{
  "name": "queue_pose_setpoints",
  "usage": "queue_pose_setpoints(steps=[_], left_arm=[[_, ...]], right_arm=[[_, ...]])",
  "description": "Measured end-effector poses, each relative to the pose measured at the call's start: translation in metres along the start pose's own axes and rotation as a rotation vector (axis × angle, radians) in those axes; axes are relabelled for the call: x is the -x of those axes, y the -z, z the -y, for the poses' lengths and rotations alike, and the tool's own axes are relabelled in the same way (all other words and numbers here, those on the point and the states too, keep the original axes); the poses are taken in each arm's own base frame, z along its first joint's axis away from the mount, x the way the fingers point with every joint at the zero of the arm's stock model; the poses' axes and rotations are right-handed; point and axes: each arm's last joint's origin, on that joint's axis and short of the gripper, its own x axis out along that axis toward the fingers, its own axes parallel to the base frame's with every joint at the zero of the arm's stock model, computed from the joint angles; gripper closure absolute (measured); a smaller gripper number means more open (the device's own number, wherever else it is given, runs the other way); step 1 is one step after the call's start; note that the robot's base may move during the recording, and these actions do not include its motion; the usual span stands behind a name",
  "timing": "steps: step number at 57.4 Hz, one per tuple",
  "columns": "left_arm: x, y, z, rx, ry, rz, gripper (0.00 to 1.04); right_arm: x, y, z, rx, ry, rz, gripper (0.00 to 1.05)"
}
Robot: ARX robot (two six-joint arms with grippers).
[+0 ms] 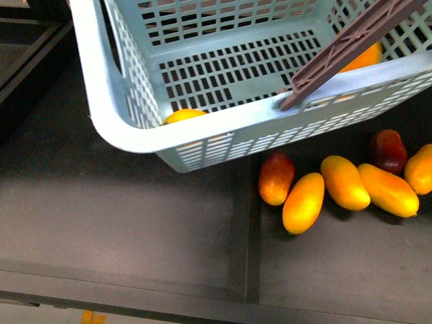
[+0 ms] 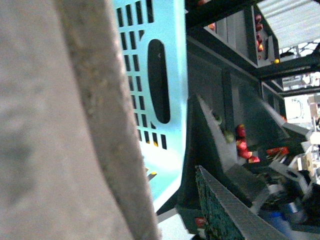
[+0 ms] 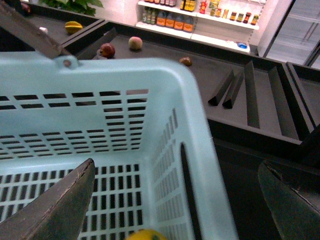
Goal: Pick lemon and mango into basket
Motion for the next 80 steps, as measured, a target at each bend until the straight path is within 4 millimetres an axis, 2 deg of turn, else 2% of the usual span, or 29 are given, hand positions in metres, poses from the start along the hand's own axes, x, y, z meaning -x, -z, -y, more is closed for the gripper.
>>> queue_pose_setpoints(steps=[7, 14, 26, 39, 56, 80], left_arm=[[0.000, 0.000, 0.000, 0.006, -0.006, 0.007, 0.75], [0.001, -0.002, -0.002, 0.006, -0.010, 0.013, 0.75], [0.000, 0.000, 0.000, 0.007, 0.004, -0.005, 0.75], [0.000, 0.000, 0.000, 0.006, 0.000, 0.001, 0.76], [0.000, -0.001, 0.000, 0.004, -0.006, 0.007, 0.76], [0.000, 0.000, 0.000, 0.005, -0.001, 0.001, 0.76]], right_arm=[[0.025, 0.001, 0.024, -0.030, 0.072, -0.006, 0.09], [0.053, 0.005, 0.030, -0.115, 0.140, 0.104, 0.29], [0.088, 0.051, 0.016, -0.148, 0.123, 0.067, 0.65], [0.118, 0.074, 0.009, -0.152, 0.124, 0.071, 1.02], [0.148, 0.096, 0.002, -0.154, 0.124, 0.072, 1.03], [0.176, 0.112, -0.004, -0.154, 0.123, 0.070, 1.03]])
